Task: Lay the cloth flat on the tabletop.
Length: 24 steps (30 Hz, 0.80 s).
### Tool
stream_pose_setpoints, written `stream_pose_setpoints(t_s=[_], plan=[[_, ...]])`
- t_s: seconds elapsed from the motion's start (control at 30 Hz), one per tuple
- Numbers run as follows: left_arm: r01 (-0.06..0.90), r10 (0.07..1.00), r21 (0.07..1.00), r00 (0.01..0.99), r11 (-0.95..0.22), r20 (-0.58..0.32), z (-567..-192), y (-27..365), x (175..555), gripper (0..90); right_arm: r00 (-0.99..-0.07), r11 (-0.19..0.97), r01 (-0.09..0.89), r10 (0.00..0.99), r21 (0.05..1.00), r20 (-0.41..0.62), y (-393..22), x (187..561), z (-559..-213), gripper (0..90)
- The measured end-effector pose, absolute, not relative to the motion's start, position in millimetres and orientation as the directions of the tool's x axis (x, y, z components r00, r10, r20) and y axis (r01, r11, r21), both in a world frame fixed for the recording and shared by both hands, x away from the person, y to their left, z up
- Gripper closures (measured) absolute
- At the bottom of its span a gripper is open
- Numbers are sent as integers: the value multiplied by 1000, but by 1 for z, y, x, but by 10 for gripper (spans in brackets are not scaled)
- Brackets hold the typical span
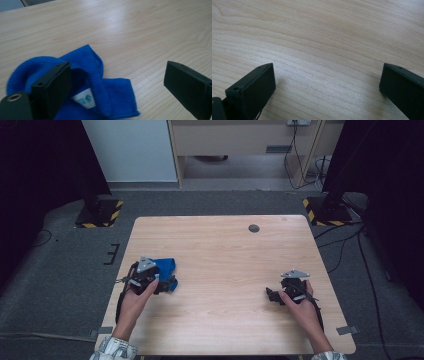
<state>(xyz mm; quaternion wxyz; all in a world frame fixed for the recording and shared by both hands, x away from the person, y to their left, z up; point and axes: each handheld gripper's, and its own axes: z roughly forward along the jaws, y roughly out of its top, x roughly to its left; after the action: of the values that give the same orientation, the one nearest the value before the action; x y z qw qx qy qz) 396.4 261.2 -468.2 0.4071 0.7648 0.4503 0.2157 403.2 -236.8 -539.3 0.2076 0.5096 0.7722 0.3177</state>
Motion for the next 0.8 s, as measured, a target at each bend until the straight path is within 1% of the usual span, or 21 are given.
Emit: stream_pose_setpoints(t_s=[0.07,0.1,0.33,0.53,0.8], plan=[[514,875,823,482,-242,-44,-468,268,397,69,-395,279,655,919,702,3,-237,403,-539,6],[518,888,826,457,-221,-49,-468,277,398,70,-394,278,655,919,702,4,-237,403,-539,6],[527,916,830,398,-181,-53,-471,299,401,74,-391,275,657,921,702,4,-236,403,-539,5],[532,923,826,383,-184,-40,-474,305,401,81,-387,272,657,922,703,5,-236,403,-539,5],[569,930,799,365,-194,-35,-490,309,405,96,-387,272,658,922,703,5,-236,403,-539,5]])
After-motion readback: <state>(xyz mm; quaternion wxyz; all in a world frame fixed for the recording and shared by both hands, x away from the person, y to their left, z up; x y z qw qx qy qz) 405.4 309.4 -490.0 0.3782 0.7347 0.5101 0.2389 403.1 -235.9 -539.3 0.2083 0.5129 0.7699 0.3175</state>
